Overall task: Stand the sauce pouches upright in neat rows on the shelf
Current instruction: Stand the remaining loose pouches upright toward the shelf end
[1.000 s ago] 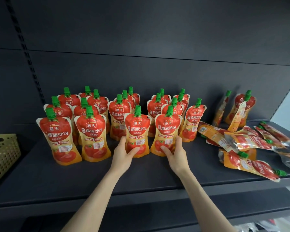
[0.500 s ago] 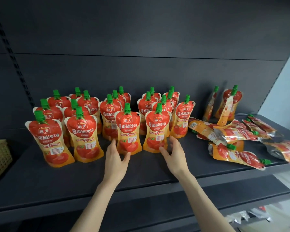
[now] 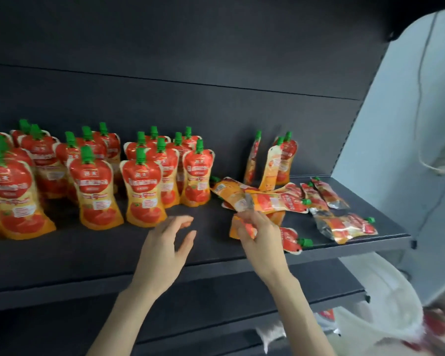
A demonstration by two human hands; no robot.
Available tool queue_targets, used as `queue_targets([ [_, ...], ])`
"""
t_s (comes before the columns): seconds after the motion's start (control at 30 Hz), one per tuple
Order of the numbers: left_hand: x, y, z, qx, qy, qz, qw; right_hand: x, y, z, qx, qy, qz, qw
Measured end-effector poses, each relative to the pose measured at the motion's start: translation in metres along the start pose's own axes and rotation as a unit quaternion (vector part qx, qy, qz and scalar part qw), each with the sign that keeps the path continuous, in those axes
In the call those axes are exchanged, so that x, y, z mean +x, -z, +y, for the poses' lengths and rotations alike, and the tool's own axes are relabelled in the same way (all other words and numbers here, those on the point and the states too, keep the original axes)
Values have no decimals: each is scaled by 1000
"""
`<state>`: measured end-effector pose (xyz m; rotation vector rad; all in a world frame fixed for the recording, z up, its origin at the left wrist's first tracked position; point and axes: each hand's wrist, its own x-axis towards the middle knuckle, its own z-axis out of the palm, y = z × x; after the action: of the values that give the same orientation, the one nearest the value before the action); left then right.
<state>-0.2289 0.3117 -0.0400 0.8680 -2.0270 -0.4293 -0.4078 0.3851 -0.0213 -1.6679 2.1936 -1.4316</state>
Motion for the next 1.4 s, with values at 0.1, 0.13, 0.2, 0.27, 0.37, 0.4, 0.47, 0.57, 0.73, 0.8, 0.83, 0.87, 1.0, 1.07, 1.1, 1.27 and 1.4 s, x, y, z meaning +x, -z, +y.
queue_targets([
  [0.1, -16, -57, 44, -52, 11, -23, 998, -15, 44, 42, -29, 4, -13, 999],
  [0.13, -19, -74, 56, -63, 15, -34, 997, -18, 56, 55, -29, 0, -18, 999],
  [0.2, -17, -101, 77, -77, 23, -55, 995, -19, 80, 79, -23, -13, -32, 999],
  [0.27, -6, -121, 94, -81, 18, -63, 995, -13, 100, 100, -12, -24, -36, 999],
  [0.37, 22, -145, 112, -62, 3, -50, 997, 8, 123, 129, 7, -34, -25, 999],
  [0.4, 32, -153, 116, -57, 1, -47, 997, 16, 129, 137, 9, -36, -21, 999],
  [0.47, 54, -170, 120, -47, -1, -39, 998, 34, 138, 155, 4, -32, -15, 999],
  [0.57, 89, -199, 119, -33, 3, -7, 999, 68, 142, 180, -1, -32, -12, 999],
  [0.73, 155, -237, 106, 1, 72, 26, 997, 141, 136, 211, -6, -7, -30, 1000],
  [0.8, 183, -250, 95, 1, 117, 27, 993, 173, 130, 221, -4, 3, -32, 999],
  [0.83, 196, -255, 89, 9, 133, 24, 991, 188, 127, 225, 5, 4, -30, 1000],
  [0.87, 208, -260, 84, 20, 146, 22, 989, 203, 122, 229, 15, 1, -29, 999],
  [1.0, 229, -277, 72, 61, 190, -12, 980, 249, 100, 245, 62, -51, -48, 996],
  [1.07, 236, -282, 68, 88, 201, -19, 975, 269, 88, 251, 79, -63, -75, 992],
  [1.1, 239, -284, 67, 92, 205, -14, 974, 278, 83, 254, 84, -69, -94, 990],
  [1.27, 254, -296, 69, 109, 212, 13, 971, 310, 69, 274, 88, -42, -133, 986],
  [1.4, 269, -318, 74, 140, 189, 37, 971, 326, 79, 297, 89, -6, -131, 987],
])
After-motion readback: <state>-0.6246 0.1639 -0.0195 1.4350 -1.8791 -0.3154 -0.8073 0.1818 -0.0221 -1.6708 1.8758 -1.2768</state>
